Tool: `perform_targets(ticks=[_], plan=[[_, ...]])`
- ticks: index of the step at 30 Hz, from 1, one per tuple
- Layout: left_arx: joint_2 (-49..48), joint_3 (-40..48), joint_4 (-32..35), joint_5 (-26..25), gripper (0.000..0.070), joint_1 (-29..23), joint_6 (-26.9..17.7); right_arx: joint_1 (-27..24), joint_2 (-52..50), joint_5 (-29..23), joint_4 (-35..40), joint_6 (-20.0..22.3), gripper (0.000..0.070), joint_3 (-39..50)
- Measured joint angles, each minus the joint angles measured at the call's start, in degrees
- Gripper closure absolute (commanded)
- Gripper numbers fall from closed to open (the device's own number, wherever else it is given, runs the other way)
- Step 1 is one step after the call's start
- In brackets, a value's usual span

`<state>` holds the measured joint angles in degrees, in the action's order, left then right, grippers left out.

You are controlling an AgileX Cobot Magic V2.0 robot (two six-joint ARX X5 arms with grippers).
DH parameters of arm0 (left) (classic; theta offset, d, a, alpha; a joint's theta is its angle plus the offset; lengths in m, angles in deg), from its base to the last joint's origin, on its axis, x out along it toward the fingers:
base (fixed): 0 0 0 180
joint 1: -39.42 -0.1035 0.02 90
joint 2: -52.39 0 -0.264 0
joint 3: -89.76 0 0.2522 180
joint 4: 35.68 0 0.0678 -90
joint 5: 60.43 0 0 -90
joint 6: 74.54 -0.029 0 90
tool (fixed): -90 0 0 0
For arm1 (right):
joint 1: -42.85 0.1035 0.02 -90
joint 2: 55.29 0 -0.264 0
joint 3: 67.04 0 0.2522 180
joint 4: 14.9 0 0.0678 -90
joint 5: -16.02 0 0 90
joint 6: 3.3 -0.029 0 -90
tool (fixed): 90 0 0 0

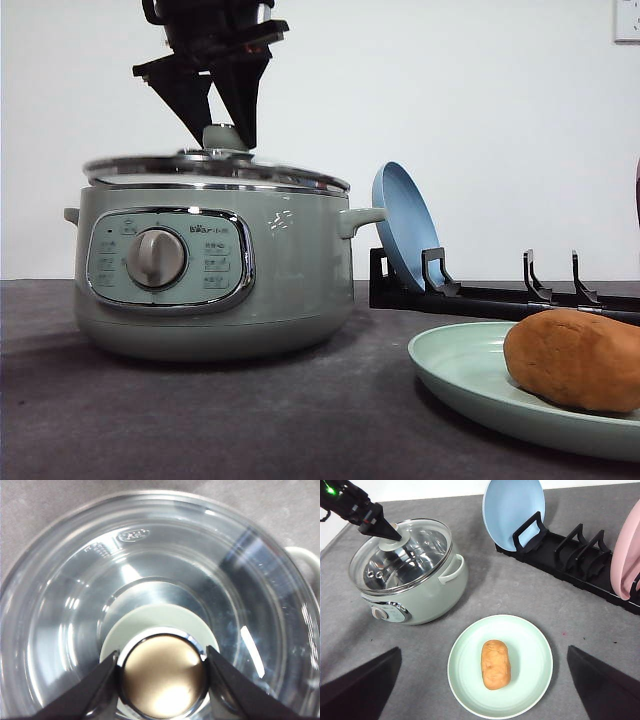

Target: Transfer potato from steamer to green plate

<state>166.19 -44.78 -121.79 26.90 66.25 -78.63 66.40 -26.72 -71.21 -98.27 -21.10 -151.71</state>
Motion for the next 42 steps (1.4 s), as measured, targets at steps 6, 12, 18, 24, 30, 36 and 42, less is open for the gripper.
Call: perform_targets(ticks=[6, 12, 18, 24, 30, 36, 42], plan=[[0.68, -0.32, -0.45, -0.11, 0.07, -0.09, -0.1, 0.0, 0.0, 0.0, -0.01, 0.0, 0.0, 0.0], [0.89, -0.82, -1.47, -0.11, 0.07, -0.09, -0.09, 0.0, 0.0, -1.28, 0.0, 0.06, 0.0, 0.0], [0.89, -0.87, -1.65, -0.11, 0.0615, -0.19, 0.07, 0.02, 0.0, -2.66, -0.01, 0.95, 0.0, 0.0], [1.03, -0.87, -1.55, -0.28, 0.0318, -0.53, 0.51, 0.02, 0.0, -2.76, -0.01, 1.11, 0.0, 0.0], [1.36, -0.87, -0.82, -2.85, 0.0105, -1.69, 0.66, 0.02, 0.0, -2.78, -0.01, 1.14, 0.0, 0.0], [1.42, -0.85, -0.96, -3.47, 0.0049, -2.03, 0.77, 0.02, 0.0, -2.78, -0.01, 1.27, 0.0, 0.0], [-1.97, -0.36, -2.09, -3.55, 0.005, -2.04, 0.94, 0.02, 0.0, -2.78, -0.01, 1.29, 0.0, 0.0]])
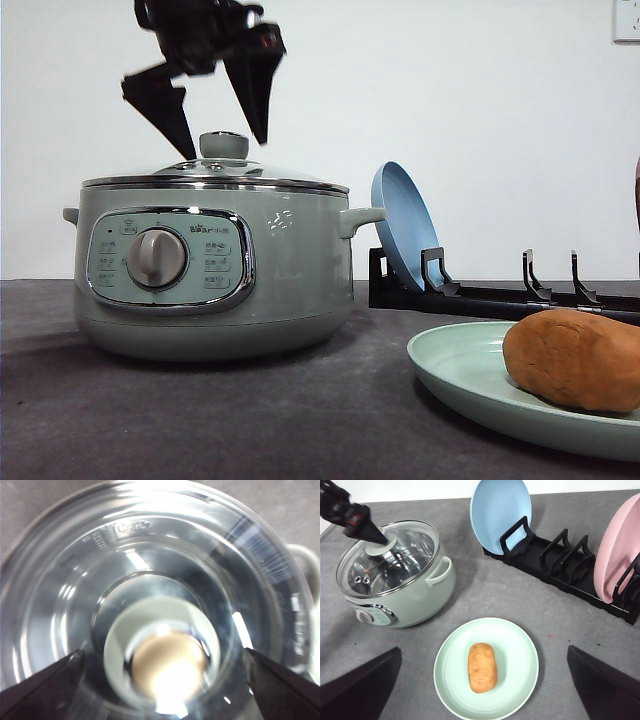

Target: Transfer potato from steamer to green plate

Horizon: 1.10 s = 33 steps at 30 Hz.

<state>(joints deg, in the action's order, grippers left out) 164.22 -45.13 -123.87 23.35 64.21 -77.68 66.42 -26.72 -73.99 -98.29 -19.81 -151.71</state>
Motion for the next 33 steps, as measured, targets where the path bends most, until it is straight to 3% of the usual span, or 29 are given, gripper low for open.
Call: perform_targets(ticks=[10, 14, 20, 29, 33], plan=[[-15.31, 0.03, -2.46, -0.08, 0.0054, 0.95, 0.93, 0.0, 0.0, 0.02, 0.0, 1.34, 0.0, 0.0], [-21.44, 3.75, -1.87, -0.1, 0.0059, 1.22, 0.93, 0.0, 0.0, 0.0, 0.0, 2.9, 0.0, 0.0], [-36.06, 18.64, 5.45, -0.1, 0.0063, 1.21, 0.92, 0.0, 0.0, 0.0, 0.0, 4.75, 0.0, 0.0], [-64.52, 49.97, 22.78, -0.1, 0.0063, 1.22, 1.18, 0.0, 0.0, 0.06, 0.0, 6.44, 0.0, 0.0], [-73.13, 58.35, 24.13, -0.1, 0.0063, 1.22, 2.88, 0.0, 0.0, 0.02, 0.13, 7.94, 0.0, 0.0]])
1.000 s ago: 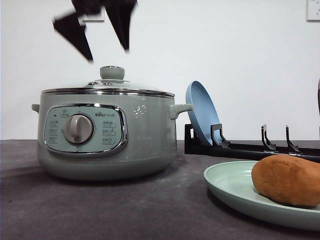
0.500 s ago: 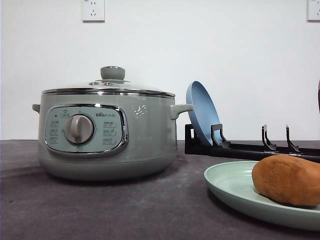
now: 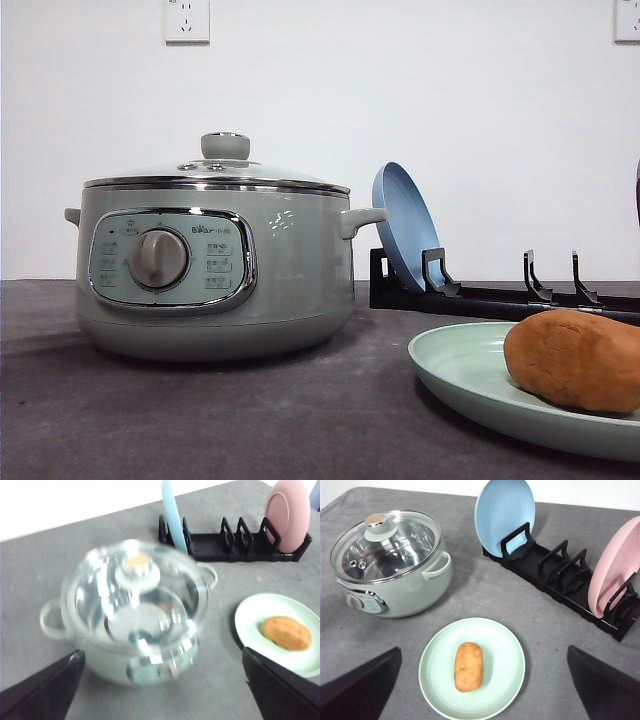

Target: Transfer potato from steamer to green plate

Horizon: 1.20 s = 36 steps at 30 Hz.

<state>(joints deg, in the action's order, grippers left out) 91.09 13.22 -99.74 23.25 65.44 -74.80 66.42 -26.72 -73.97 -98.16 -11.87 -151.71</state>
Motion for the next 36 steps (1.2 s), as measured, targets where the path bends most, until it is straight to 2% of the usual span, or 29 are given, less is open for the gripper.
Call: perform_targets(ticks=[5, 10, 18, 19, 20, 21, 22, 23, 25, 36], plan=[[-3.94, 2.02, -0.16, 0.0, 0.0063, 0.0, 1.02, 0.0, 0.0, 0.5, 1.99, 1.31, 0.0, 0.0], [-4.39, 2.02, -0.11, 0.0, 0.0063, 0.0, 1.11, 0.0, 0.0, 3.21, 2.41, 1.35, 0.0, 0.0], [-4.39, 2.02, -0.09, 0.0, 0.0065, 0.0, 1.22, 0.0, 0.0, 3.26, 2.41, 0.79, 0.0001, 0.0], [-4.39, 2.02, -0.09, 0.0, 0.0082, -0.02, 1.24, 0.0, 0.0, 3.26, 2.41, 0.76, 0.0009, 0.0], [-4.39, 2.02, -0.11, 0.0, 0.0183, 0.0, 1.24, 0.0, 0.0, 3.26, 2.41, 0.72, 0.0127, 0.0], [-4.39, 2.02, -0.13, 0.0, 0.0391, 0.0, 1.22, 0.0, 0.0, 3.43, 2.41, 0.64, 0.0353, 0.0], [-4.39, 2.02, -0.31, 0.0, 0.0675, -0.02, 1.24, 0.0, 0.0, 4.08, 2.37, 0.47, 0.0656, 0.0], [-4.39, 2.02, -0.64, 0.0, 0.0665, 0.0, 1.24, 0.0, 0.0, 4.48, 2.25, 0.45, 0.0695, 0.0], [-4.39, 2.02, -1.11, 0.0, 0.0699, 0.0, 1.24, 0.0, 0.0, 4.78, 2.0, 0.45, 0.0668, 0.0], [-4.31, 2.02, -1.4, 0.0, 0.07, -0.02, 2.17, 0.0, 0.0, 4.51, 3.28, 0.52, 0.0668, 0.0]])
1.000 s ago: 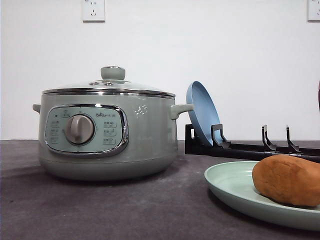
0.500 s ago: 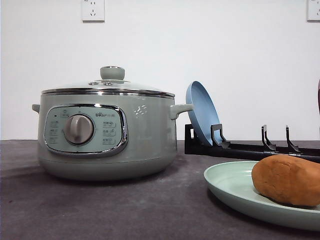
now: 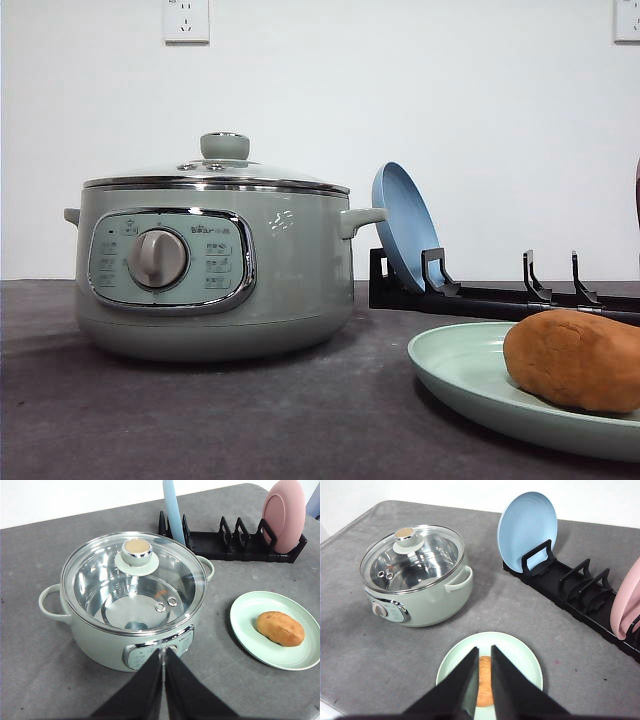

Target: Transfer potato from steamer to green plate

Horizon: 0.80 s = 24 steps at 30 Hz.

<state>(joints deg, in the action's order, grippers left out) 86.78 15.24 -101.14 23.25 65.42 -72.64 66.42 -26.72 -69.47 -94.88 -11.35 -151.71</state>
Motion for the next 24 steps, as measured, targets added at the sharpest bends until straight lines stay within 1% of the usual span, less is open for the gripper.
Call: perform_targets(ticks=[14, 16, 19, 24], plan=[[-0.11, 0.04, 0.04, 0.0, 0.07, 0.0, 0.21, 0.0, 0.0, 0.0, 0.0, 0.02, 0.0668, 0.0], [-0.69, 0.86, 1.26, -0.02, 0.07, -0.21, 0.21, 0.0, 0.0, 0.0, 0.0, 0.02, 0.0668, 0.0], [-3.31, 5.48, 6.67, -0.02, 0.07, -2.13, 0.21, 0.0, 0.0, 0.0, 0.0, 0.02, 0.0668, 0.0], [-11.97, 21.39, 23.92, -0.02, 0.07, -8.74, 0.21, 0.0, 0.0, 0.0, 0.0, 0.0, 0.0668, 0.0]])
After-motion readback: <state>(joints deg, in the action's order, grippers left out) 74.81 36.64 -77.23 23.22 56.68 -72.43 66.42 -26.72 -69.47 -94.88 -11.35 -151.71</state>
